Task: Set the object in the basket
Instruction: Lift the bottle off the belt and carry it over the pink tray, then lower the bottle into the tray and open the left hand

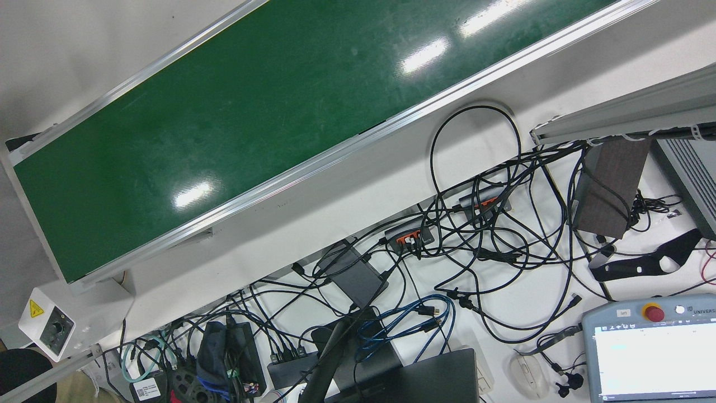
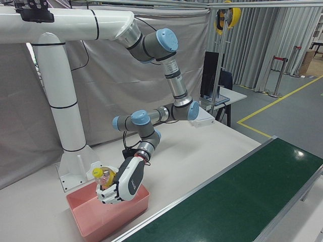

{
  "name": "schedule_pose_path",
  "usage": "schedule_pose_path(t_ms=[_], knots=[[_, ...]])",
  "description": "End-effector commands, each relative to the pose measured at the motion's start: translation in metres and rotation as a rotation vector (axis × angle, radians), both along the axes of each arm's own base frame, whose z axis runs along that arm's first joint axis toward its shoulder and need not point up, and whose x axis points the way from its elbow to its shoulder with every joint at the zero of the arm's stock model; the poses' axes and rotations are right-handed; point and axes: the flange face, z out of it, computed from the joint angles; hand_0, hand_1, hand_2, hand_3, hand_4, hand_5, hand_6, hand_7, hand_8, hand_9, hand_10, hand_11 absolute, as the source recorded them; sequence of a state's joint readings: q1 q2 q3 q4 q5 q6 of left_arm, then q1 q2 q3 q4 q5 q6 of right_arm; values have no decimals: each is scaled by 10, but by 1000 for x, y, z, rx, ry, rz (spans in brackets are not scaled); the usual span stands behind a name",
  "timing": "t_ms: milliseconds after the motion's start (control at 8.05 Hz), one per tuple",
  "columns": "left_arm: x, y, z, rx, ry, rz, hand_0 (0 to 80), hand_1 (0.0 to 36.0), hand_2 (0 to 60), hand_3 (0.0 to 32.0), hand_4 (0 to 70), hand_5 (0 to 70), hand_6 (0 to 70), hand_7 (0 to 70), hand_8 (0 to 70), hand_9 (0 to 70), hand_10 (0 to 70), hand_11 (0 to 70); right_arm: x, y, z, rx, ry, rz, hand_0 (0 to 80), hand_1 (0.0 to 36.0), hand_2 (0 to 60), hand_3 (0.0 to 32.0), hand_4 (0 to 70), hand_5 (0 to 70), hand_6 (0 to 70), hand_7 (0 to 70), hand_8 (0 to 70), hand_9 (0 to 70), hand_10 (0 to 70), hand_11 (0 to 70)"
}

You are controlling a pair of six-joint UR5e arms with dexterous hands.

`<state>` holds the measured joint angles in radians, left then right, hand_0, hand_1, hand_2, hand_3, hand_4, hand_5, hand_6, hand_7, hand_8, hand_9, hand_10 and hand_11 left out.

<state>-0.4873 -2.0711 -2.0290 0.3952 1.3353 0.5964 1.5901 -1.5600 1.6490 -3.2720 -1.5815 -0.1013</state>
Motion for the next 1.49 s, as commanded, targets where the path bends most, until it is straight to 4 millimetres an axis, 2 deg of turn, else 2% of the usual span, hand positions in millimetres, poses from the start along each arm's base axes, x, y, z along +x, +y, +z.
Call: schedule_pose_path(t_ms=[0, 124, 249, 373, 497, 621, 746, 870, 994, 1367], knots=[[-37, 23, -6, 1, -15, 4, 627, 199, 263, 0, 537, 700, 444, 649, 633, 700, 575, 700, 0, 0, 0, 0, 0, -1, 0, 0, 0, 0, 0, 0, 0, 0, 0, 0, 0, 0], [-38, 24, -5, -5, -27, 5, 631, 199, 245, 0, 540, 700, 429, 632, 617, 700, 555, 700, 0, 0, 0, 0, 0, -1, 0, 0, 0, 0, 0, 0, 0, 0, 0, 0, 0, 0], [-38, 24, -4, -5, -29, 3, 623, 154, 37, 0, 467, 700, 344, 534, 532, 700, 473, 676, 0, 0, 0, 0, 0, -1, 0, 0, 0, 0, 0, 0, 0, 0, 0, 0, 0, 0], [-39, 24, -3, -6, -32, 5, 619, 113, 0, 0, 371, 618, 242, 411, 429, 577, 387, 554, 0, 0, 0, 0, 0, 1, 0, 0, 0, 0, 0, 0, 0, 0, 0, 0, 0, 0], [-32, 31, -3, -4, -32, 22, 607, 19, 0, 0, 277, 492, 150, 258, 293, 408, 300, 440, 0, 0, 0, 0, 0, -1, 0, 0, 0, 0, 0, 0, 0, 0, 0, 0, 0, 0], [-28, 34, -3, -2, -32, 32, 549, 0, 0, 0, 215, 405, 84, 119, 187, 251, 184, 273, 0, 0, 0, 0, 0, -1, 0, 0, 0, 0, 0, 0, 0, 0, 0, 0, 0, 0], [-28, 35, -3, -2, -33, 33, 491, 0, 0, 0, 181, 322, 49, 66, 140, 187, 114, 166, 0, 0, 0, 0, 0, -1, 0, 0, 0, 0, 0, 0, 0, 0, 0, 0, 0, 0], [-28, 36, 4, -4, -37, 36, 470, 0, 0, 14, 153, 228, 24, 49, 102, 134, 58, 84, 0, 0, 0, 0, 0, 1, 0, 0, 0, 0, 0, 0, 0, 0, 0, 0, 0, 0], [-29, 37, 9, -2, -33, 36, 467, 0, 0, 34, 147, 167, 15, 40, 82, 108, 38, 55, 0, 0, 0, 0, 0, 1, 0, 0, 0, 0, 0, 0, 0, 0, 0, 0, 0, 0], [-29, 36, 10, -2, -30, 38, 447, 0, 0, 44, 139, 140, 8, 25, 71, 96, 18, 25, 0, 0, 0, 0, 0, 1, 0, 0, 0, 0, 0, 0, 0, 0, 0, 0, 0, 0]])
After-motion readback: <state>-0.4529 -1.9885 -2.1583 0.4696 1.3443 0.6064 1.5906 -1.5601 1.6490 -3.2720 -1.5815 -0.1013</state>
